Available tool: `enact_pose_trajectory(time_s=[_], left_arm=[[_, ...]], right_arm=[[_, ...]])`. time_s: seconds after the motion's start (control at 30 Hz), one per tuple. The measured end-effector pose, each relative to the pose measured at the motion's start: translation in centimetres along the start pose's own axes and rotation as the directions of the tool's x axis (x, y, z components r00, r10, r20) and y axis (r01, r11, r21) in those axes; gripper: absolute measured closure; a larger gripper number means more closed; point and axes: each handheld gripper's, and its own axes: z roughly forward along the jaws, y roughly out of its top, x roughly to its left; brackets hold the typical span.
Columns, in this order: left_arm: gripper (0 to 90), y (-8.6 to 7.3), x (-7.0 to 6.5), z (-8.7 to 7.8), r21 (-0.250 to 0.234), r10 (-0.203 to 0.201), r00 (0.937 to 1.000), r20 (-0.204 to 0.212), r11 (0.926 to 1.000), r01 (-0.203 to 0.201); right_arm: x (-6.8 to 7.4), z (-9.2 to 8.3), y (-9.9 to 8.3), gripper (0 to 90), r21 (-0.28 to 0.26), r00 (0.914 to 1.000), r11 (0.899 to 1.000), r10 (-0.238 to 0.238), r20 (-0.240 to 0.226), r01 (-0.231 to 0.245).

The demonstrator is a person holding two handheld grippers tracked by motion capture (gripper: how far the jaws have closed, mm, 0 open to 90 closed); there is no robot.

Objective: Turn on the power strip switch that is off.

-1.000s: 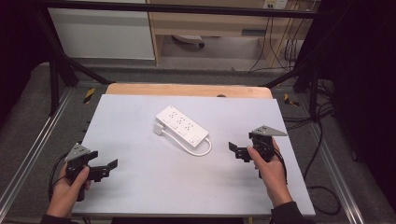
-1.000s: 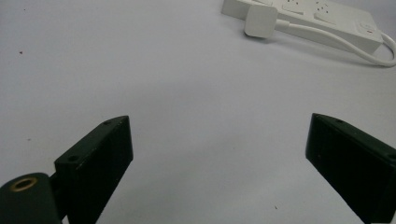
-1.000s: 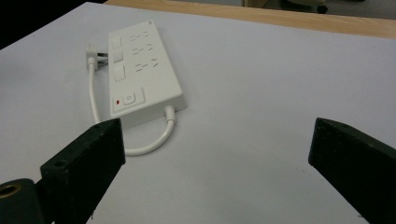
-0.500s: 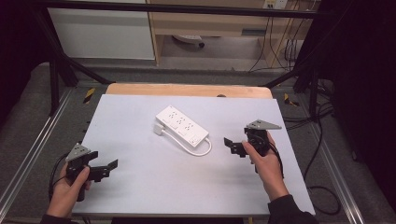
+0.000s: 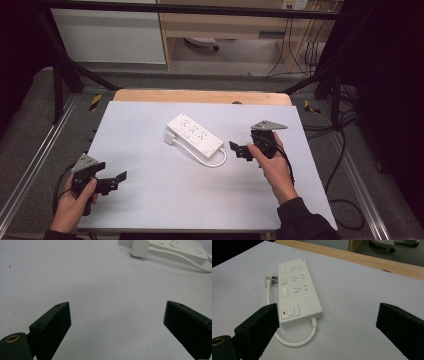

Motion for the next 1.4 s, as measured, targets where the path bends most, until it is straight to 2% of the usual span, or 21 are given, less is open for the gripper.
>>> enact_pose_trajectory(time_s=[0.3, 0.7, 0.8, 0.93, 1.03, 1.13, 1.4], left_arm=[[7.5, 0.0, 0.0, 0.0, 0.002, 0.004, 1.0, 0.001, 1.0, -0.004], [7.5, 0.0, -0.2, 0.0, 0.008, 0.015, 0.9999, 0.005, 0.9998, -0.015], [7.6, 0.0, -0.2, 0.0, 0.01, 0.029, 0.9996, 0.006, 0.9995, -0.029], [7.6, 0.0, -0.3, 0.1, 0.011, 0.027, 0.9996, 0.007, 0.9996, -0.027], [7.5, 0.0, -0.3, 0.1, 0.012, 0.03, 0.9995, 0.006, 0.9995, -0.03], [7.5, 0.0, -0.4, 0.1, 0.012, 0.03, 0.9995, 0.004, 0.9995, -0.03], [7.6, 0.0, -0.3, 0.1, 0.011, 0.031, 0.9995, 0.001, 0.9995, -0.031]], right_arm=[[0.6, 1.4, 1.0, 5.7, 0.007, 0.9999, 1.0, -0.002, -0.012, 0.002], [1.4, 3.2, 2.5, 6.6, 0.02, 0.9992, 0.999, -0.033, -0.023, 0.033], [1.3, 4.0, 2.8, 7.1, 0.021, 0.9996, 1.0, -0.013, -0.026, 0.014], [0.9, 4.4, 3.0, 7.2, 0.01, 0.9993, 1.0, 0.007, -0.037, -0.007], [0.8, 4.7, 3.1, 7.7, 0.011, 0.9996, 1.0, 0.01, -0.026, -0.009], [0.3, 5.3, 3.4, 7.7, 0.004, 0.9988, 0.999, 0.037, -0.034, -0.037], [0.2, 6.2, 3.8, 7.6, 0.01, 0.9993, 0.999, 0.034, -0.018, -0.034]])
